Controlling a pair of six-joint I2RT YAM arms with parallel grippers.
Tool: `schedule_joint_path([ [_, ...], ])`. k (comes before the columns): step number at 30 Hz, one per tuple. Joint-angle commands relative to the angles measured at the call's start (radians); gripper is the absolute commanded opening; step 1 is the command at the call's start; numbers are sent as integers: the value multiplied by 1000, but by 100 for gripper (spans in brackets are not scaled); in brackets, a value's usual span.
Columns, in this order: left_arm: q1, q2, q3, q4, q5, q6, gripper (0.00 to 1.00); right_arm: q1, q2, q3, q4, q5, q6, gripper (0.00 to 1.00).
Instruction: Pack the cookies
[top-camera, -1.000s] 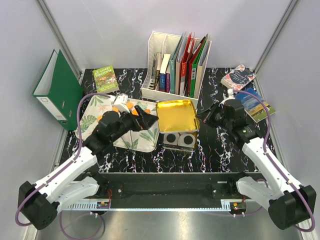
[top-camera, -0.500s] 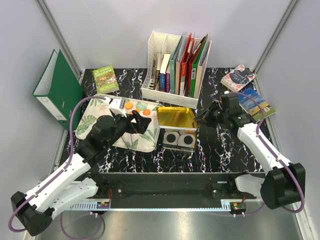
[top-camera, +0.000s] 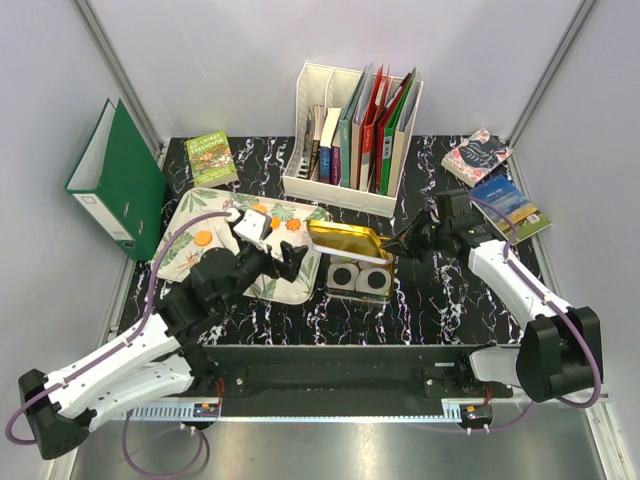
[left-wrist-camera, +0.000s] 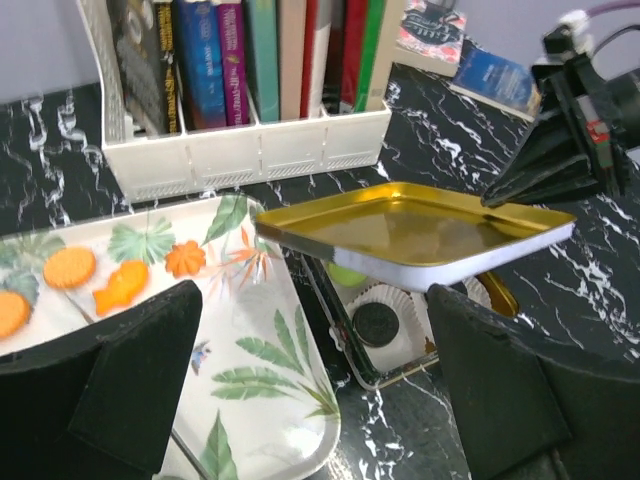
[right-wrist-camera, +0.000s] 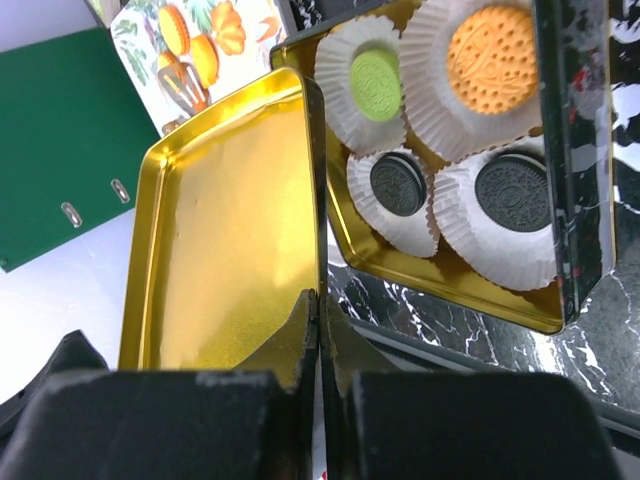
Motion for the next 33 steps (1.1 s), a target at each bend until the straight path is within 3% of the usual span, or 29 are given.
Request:
schedule_joint_path([
  [1, -38, -42, -31, 155, -13, 208, 99, -8, -15, 29, 25, -74, -7, 0],
  [11, -41, -178, -170, 249, 147, 435, 99, -52, -15, 98, -31, -220, -7, 0],
  [17, -51, -159, -190, 261, 225, 567, 99, -54, -6, 144, -56, -284, -60, 0],
  [26, -101, -4, -181, 347, 117, 812, 99, -55, 28, 234, -252, -140, -319, 0],
  [33, -101, 6, -189, 390, 104, 900, 99, -54, 85, 248, -287, -195, -409, 0],
])
